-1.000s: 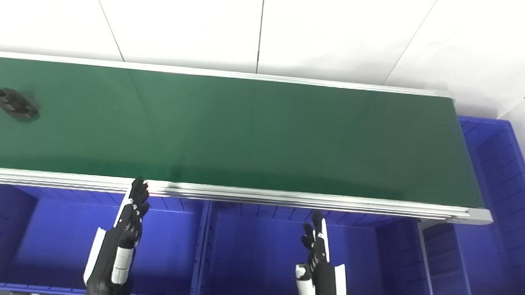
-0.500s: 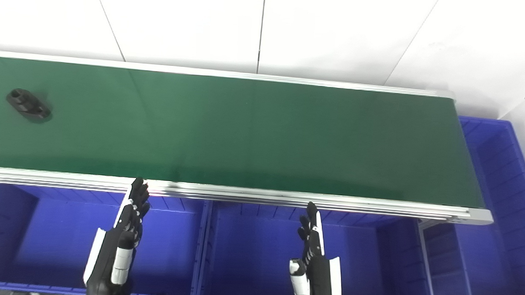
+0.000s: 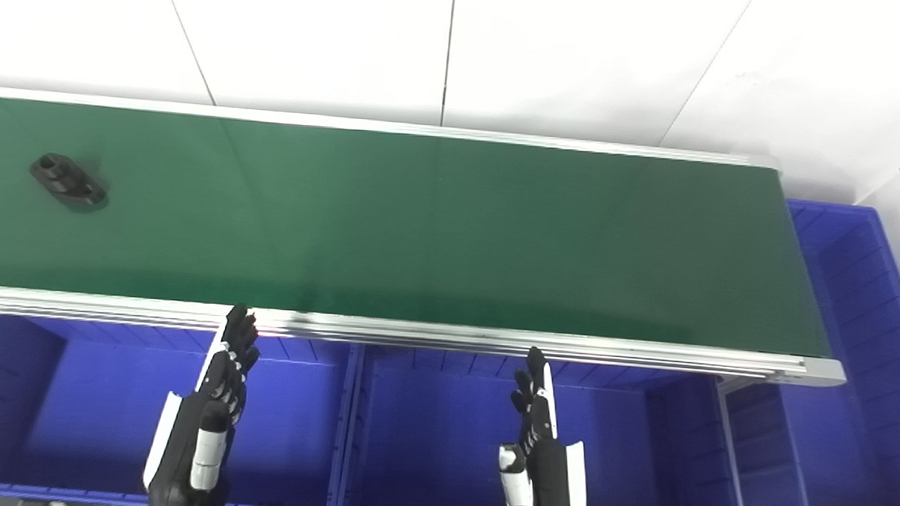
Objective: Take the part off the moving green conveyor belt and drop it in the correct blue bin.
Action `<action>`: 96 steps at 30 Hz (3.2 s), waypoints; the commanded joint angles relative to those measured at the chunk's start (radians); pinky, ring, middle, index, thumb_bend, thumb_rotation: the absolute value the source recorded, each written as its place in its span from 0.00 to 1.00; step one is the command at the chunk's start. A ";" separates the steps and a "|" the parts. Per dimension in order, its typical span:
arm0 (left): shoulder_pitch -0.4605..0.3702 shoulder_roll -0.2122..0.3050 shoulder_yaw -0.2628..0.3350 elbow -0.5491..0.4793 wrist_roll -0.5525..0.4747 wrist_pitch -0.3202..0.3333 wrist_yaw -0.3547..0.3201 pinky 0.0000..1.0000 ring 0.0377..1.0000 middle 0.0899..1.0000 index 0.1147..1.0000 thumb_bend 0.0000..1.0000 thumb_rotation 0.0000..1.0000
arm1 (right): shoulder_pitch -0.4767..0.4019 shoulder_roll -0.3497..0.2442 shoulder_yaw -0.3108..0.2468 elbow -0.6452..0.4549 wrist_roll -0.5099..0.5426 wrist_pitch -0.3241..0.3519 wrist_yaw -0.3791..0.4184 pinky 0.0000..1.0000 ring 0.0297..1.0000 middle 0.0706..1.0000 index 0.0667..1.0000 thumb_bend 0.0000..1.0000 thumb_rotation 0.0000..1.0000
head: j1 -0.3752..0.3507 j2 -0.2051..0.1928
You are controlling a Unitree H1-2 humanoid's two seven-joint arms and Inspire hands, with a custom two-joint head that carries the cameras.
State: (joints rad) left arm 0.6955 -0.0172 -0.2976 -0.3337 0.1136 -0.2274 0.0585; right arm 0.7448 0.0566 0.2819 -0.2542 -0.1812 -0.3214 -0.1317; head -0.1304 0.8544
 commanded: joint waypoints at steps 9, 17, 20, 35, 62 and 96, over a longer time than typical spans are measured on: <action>-0.001 -0.004 -0.003 0.025 0.005 -0.067 -0.008 1.00 1.00 1.00 1.00 0.94 1.00 | -0.015 -0.003 -0.001 0.024 0.014 -0.083 0.008 0.96 0.97 1.00 1.00 0.80 0.99 | 0.027 -0.044; -0.016 -0.035 -0.021 0.116 0.059 -0.109 0.012 1.00 1.00 1.00 1.00 0.92 1.00 | -0.039 -0.039 -0.037 0.100 0.036 -0.130 0.012 0.97 0.98 1.00 1.00 0.86 1.00 | 0.171 -0.158; -0.026 -0.050 -0.024 0.163 0.083 -0.148 0.023 1.00 1.00 1.00 1.00 0.90 1.00 | -0.052 -0.058 -0.050 0.127 0.042 -0.141 0.014 0.98 0.99 1.00 1.00 0.84 1.00 | 0.222 -0.213; -0.098 -0.108 -0.058 0.365 0.159 -0.242 0.127 0.97 0.99 1.00 1.00 0.84 1.00 | -0.127 -0.124 -0.101 0.256 0.148 -0.148 0.048 1.00 1.00 1.00 1.00 0.86 1.00 | 0.332 -0.378; -0.089 -0.109 -0.085 0.339 0.165 -0.240 0.153 0.91 0.95 1.00 1.00 0.80 1.00 | -0.103 -0.113 -0.131 0.215 0.168 -0.148 0.111 1.00 1.00 1.00 1.00 0.84 1.00 | 0.345 -0.321; -0.044 -0.068 -0.066 0.201 0.082 -0.136 0.049 1.00 1.00 1.00 1.00 0.89 1.00 | -0.247 -0.076 -0.111 -0.258 -0.220 0.015 0.104 0.88 0.95 0.99 1.00 0.91 0.70 | 0.184 -0.224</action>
State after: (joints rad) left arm 0.6417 -0.0500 -0.3276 -0.0935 0.2002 -0.3635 0.1248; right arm 0.5155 -0.0335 0.1725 -0.4749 -0.3887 -0.3487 -0.0427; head 0.0522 0.6320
